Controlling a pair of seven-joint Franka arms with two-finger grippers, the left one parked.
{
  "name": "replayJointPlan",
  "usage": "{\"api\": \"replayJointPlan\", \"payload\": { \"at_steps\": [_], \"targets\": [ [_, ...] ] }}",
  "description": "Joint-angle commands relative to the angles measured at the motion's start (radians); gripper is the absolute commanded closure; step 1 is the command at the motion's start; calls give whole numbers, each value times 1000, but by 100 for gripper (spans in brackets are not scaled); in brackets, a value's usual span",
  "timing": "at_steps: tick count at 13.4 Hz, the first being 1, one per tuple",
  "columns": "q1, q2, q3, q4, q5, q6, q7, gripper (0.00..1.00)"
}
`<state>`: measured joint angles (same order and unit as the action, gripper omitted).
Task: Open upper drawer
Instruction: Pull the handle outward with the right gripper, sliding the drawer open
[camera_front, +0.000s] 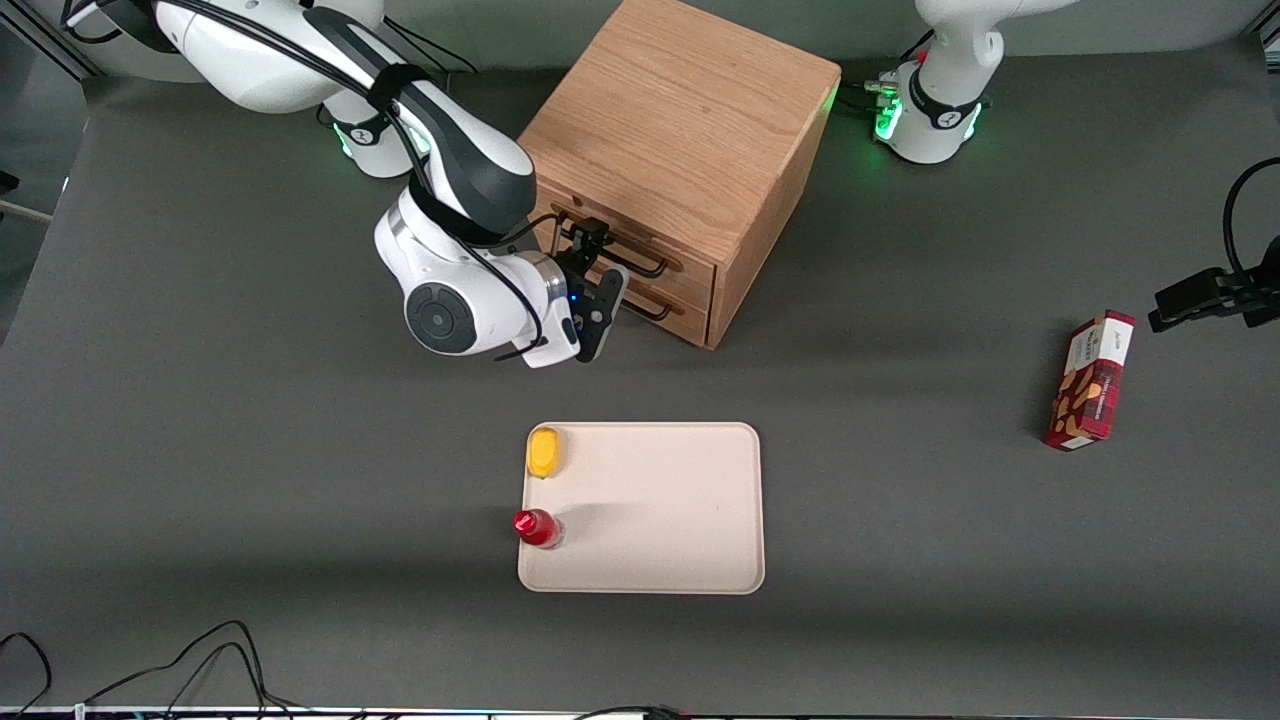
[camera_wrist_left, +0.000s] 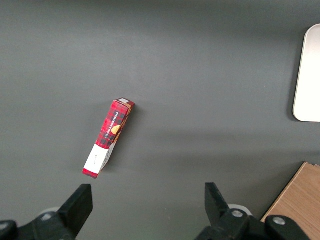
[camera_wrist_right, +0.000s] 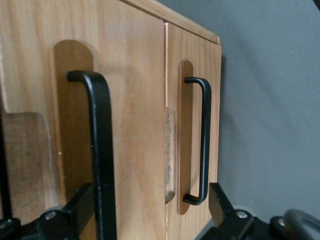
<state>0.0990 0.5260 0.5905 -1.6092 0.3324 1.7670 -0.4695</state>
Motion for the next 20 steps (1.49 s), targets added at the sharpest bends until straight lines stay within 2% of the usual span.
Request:
{"api": "replayJointPlan", "payload": {
  "at_steps": [1, 13, 17, 20],
  "targets": [
    [-16, -12, 8, -8, -29, 19, -1, 0],
    [-31, 152, -59, 212, -64, 8, -4, 0],
    [-39, 178, -110, 305, -59, -107, -11, 0],
    [-41, 172, -110, 322, -58, -161, -14, 0]
  ]
}}
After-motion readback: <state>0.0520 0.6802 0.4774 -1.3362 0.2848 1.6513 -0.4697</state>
